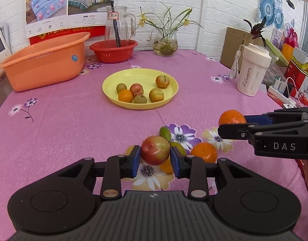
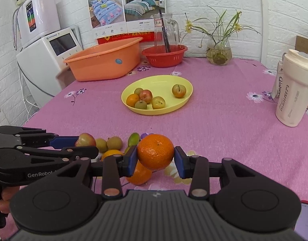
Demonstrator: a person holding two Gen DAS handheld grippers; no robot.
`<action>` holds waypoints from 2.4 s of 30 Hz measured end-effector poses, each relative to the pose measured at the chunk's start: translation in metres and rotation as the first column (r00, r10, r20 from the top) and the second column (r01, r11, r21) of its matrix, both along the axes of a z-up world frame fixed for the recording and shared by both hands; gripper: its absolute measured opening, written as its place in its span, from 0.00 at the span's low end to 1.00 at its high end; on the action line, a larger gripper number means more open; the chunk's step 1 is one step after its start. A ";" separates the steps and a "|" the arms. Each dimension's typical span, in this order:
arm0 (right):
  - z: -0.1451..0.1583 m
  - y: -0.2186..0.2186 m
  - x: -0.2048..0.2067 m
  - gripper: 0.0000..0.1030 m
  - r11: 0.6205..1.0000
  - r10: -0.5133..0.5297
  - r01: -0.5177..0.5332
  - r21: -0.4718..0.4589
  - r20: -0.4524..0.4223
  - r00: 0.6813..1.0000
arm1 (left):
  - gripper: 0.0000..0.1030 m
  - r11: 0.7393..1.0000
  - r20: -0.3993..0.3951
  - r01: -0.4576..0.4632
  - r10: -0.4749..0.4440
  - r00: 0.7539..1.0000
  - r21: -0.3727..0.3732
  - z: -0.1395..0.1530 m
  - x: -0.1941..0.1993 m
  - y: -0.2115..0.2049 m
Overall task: Organize fruits
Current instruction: 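Carry the red apple in the left tool while the right tool carries the mandarin to the plate, then lower the mandarin onto the plate with the right tool while the left tool holds its apple above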
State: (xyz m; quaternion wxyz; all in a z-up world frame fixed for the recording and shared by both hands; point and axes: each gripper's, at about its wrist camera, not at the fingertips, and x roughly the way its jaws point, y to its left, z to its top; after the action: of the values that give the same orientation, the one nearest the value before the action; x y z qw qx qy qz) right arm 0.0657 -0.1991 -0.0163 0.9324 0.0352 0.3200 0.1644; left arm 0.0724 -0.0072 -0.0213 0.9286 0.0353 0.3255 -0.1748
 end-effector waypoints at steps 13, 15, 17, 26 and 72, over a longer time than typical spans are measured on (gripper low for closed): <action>0.010 0.001 0.023 0.77 1.000 -0.007 0.007 0.009 0.028 1.000 | 0.29 1.000 0.045 0.000 0.000 0.999 0.004 0.014 0.022 -0.002; 0.011 -0.001 0.027 0.77 1.000 -0.015 0.015 0.018 0.028 0.999 | 0.29 1.000 0.048 0.000 0.000 0.999 0.006 0.015 0.025 -0.002; 0.013 -0.001 0.031 0.77 0.999 -0.022 0.022 0.024 0.031 0.999 | 0.29 1.000 0.053 0.002 -0.002 0.999 0.007 0.017 0.029 -0.002; 0.024 0.003 0.049 0.77 0.999 -0.024 0.022 0.027 0.062 0.998 | 0.29 1.000 0.085 0.004 -0.004 0.996 0.007 0.025 0.046 -0.004; 0.010 0.021 0.144 0.77 0.995 -0.073 0.072 0.071 0.020 0.997 | 0.29 0.999 0.102 -0.047 0.048 0.994 -0.008 0.022 0.156 0.000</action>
State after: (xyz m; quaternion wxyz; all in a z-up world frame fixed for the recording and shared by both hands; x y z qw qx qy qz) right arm 0.2101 -0.1784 -0.0064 0.9395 0.0775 0.3021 0.1421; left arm 0.2284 -0.0074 0.0004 0.9480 0.0341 0.2779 -0.1516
